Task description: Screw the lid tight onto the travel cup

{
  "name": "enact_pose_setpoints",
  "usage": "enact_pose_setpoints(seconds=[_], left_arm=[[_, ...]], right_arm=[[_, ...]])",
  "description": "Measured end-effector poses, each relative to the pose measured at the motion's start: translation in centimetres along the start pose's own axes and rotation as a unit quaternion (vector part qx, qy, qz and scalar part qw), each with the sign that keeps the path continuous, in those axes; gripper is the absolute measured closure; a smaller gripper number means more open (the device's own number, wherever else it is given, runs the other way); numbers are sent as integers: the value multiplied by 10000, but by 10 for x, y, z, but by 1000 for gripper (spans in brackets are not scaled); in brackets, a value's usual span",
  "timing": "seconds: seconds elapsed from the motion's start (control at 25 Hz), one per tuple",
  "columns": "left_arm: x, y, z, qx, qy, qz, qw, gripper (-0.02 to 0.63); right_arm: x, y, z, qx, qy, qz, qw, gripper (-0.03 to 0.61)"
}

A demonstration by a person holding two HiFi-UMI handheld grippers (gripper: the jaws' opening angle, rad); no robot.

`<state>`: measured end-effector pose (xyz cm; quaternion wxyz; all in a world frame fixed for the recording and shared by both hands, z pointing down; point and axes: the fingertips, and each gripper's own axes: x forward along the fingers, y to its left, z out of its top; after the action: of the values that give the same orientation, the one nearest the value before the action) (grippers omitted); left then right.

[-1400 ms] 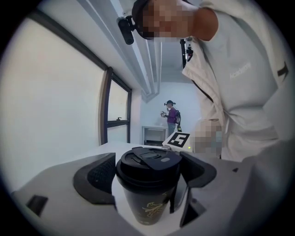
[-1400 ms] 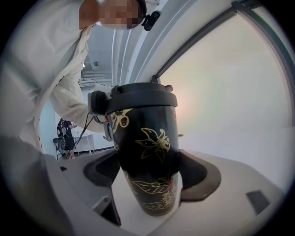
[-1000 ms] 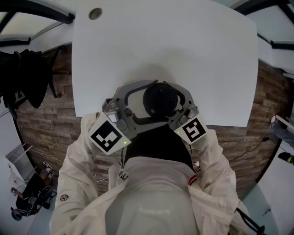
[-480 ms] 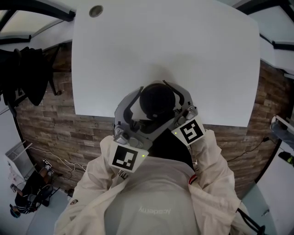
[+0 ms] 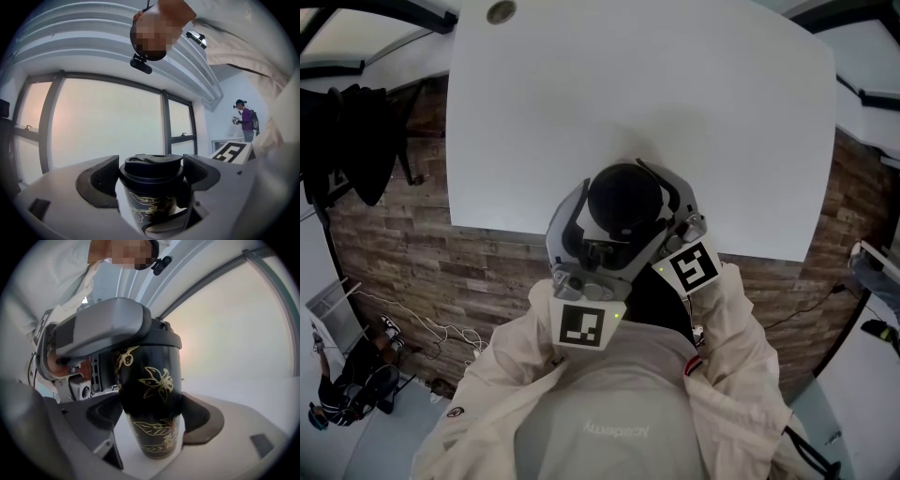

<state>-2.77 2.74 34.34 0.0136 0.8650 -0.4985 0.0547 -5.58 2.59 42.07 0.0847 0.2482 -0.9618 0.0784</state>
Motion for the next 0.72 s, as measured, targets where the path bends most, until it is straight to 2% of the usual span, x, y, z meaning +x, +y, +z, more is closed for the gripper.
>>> enact_pose_setpoints(seconds=[0.12, 0.24, 0.4, 0.48, 0.52, 0.6, 0.64, 0.72], left_arm=[[1, -5, -1, 45, -54, -585, 9983, 187], [-1, -7, 0, 107, -116, -1502, 9885, 187], [-5, -4, -2, 148, -91, -2819, 9593, 186], [-4, -4, -1, 168, -44, -3262, 9452, 186], [-3, -4, -1, 170, 10, -3373, 9412, 186], [-2, -4, -2, 158, 191, -3375, 9410, 187], [-3, -3, -2, 129, 316, -3267, 9445, 187], [-6, 3, -3, 51, 612, -2807, 9578, 184]], right_arm=[[-2, -1, 1, 91, -80, -8, 9999, 175], [0, -1, 3, 114, -136, 10, 9998, 175], [5, 2, 1, 119, -84, 65, 9999, 176], [5, 2, 0, 108, -45, 97, 9999, 176], [5, 1, -1, 106, -44, 105, 9999, 176], [5, 0, 0, 121, -67, 97, 9999, 176], [4, -1, 0, 117, -74, 92, 9999, 176], [2, -1, 1, 82, -79, 86, 9999, 176]])
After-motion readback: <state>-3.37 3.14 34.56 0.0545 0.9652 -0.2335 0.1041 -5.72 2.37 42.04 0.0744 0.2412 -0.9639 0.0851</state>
